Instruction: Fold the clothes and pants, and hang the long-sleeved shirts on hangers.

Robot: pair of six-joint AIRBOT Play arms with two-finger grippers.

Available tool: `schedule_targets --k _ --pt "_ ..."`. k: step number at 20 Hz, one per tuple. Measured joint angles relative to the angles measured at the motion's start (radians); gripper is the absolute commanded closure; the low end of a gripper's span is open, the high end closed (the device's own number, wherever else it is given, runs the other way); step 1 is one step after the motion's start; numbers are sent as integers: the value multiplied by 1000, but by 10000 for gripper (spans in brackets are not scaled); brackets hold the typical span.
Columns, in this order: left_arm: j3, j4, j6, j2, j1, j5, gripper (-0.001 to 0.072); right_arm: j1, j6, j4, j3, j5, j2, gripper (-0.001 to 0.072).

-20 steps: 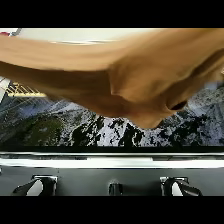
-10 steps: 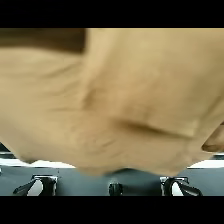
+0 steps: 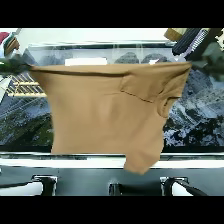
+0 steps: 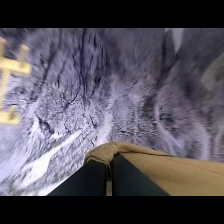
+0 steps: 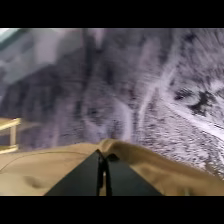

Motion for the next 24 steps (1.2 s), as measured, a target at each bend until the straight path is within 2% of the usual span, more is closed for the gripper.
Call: schedule_targets --k 5,8,10,13,20,24 --pt "44 4 8 -317 -84 190 697 52 -90 2 -99 240 -251 683" --pt "114 3 10 -445 -105 244 697 92 -116 8 -113 375 -365 683" --pt "146 0 11 -493 -109 244 697 106 -124 5 -117 417 -408 683" --pt "166 0 12 -525 -106 174 697 108 -114 -34 -117 388 -429 683" --pt "178 5 12 -547 -102 -54 697 104 -23 -211 -111 183 -430 682" --pt "178 8 7 -560 -108 -135 696 104 -5 -264 -111 137 -431 682"
